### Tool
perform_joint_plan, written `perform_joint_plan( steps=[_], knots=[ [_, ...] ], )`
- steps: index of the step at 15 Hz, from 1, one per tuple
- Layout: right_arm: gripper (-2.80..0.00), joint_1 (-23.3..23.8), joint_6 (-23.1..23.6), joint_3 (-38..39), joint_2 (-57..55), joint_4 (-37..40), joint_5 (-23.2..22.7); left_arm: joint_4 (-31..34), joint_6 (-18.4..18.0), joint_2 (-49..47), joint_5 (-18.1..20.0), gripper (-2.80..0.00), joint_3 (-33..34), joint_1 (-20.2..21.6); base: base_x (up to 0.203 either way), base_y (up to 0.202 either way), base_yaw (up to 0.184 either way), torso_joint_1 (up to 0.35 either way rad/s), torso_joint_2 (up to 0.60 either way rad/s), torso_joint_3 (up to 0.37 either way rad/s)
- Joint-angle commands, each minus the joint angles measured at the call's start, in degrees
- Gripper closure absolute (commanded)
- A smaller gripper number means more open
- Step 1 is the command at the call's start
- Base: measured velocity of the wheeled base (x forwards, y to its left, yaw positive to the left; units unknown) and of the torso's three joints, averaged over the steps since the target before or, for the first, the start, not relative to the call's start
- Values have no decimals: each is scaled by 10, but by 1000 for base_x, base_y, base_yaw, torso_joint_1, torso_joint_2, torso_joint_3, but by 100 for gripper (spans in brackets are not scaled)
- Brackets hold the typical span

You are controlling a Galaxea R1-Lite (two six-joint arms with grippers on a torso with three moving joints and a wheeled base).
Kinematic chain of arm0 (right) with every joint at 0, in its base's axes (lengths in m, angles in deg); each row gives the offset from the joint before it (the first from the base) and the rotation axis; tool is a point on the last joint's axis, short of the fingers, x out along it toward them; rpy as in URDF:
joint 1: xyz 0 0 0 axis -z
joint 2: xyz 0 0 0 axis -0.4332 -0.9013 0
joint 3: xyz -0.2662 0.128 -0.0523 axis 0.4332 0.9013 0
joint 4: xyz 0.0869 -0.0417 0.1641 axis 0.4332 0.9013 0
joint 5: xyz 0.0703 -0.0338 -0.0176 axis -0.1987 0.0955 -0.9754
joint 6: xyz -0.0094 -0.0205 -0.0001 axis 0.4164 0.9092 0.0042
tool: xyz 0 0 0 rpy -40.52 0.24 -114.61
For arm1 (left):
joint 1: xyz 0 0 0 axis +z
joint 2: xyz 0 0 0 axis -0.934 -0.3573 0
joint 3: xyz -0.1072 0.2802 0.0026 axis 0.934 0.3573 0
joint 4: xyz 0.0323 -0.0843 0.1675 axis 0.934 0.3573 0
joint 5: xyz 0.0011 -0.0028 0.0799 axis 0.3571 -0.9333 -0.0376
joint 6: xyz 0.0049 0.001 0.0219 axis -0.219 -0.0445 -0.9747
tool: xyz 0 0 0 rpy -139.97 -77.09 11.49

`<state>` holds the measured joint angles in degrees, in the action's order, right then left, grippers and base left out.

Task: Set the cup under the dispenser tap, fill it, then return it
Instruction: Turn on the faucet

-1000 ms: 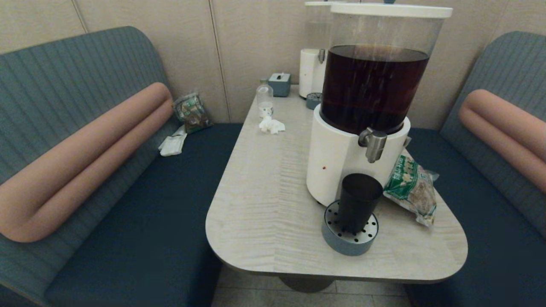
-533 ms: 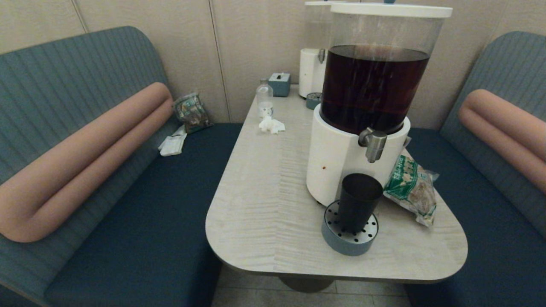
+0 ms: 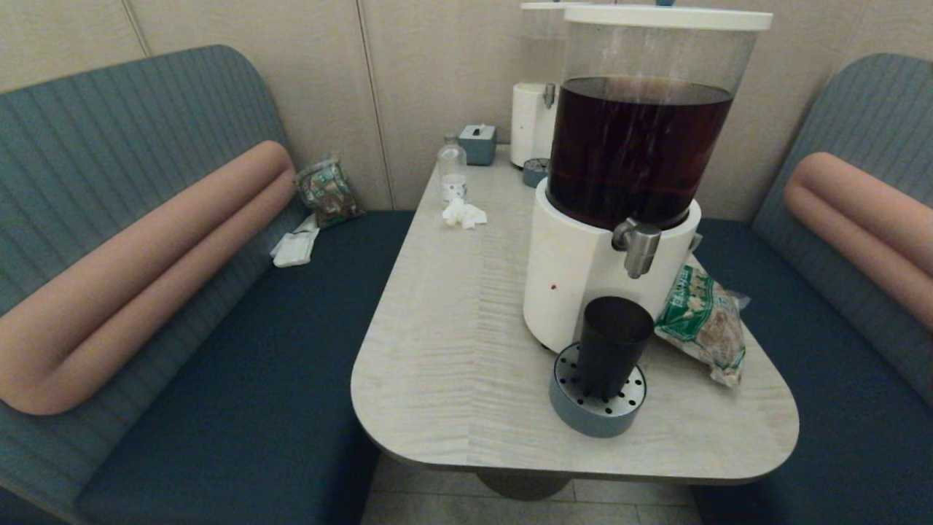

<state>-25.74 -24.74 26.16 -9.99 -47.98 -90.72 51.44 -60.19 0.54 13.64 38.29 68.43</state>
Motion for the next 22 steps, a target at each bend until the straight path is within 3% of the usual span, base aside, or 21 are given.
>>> perform_joint_plan(
  steps=[1, 7, 9, 12, 15, 18, 20, 22],
  knots=[
    [0, 0, 0, 1, 0, 0, 0, 11, 10, 0, 0, 0, -6, 0, 0, 0, 0, 0, 0, 0],
    [0, 0, 16, -1, 1, -7, 1, -15, 12, 0, -1, 0, 2, 0, 0, 0, 0, 0, 0, 0],
    [0, -1, 13, -38, -2, -3, 1, -15, 12, 0, -1, 0, 2, 0, 0, 0, 0, 0, 0, 0],
    [0, -1, -26, -228, -76, 29, -2, -15, 12, 0, -1, 0, 2, 0, 0, 0, 0, 0, 0, 0],
    [0, -5, -61, -409, -265, 76, -9, -15, 12, 0, -1, 0, 2, 0, 0, 0, 0, 0, 0, 0],
    [0, -8, -80, -629, -469, 203, -32, -15, 12, 0, -1, 0, 2, 0, 0, 0, 0, 0, 0, 0],
    [0, -15, -99, -767, -582, 311, -68, -15, 12, 0, -1, 0, 2, 0, 0, 0, 0, 0, 0, 0],
    [0, -29, -148, -882, -673, 404, -142, -15, 12, 0, -1, 0, 2, 0, 0, 0, 0, 0, 0, 0]
  ],
)
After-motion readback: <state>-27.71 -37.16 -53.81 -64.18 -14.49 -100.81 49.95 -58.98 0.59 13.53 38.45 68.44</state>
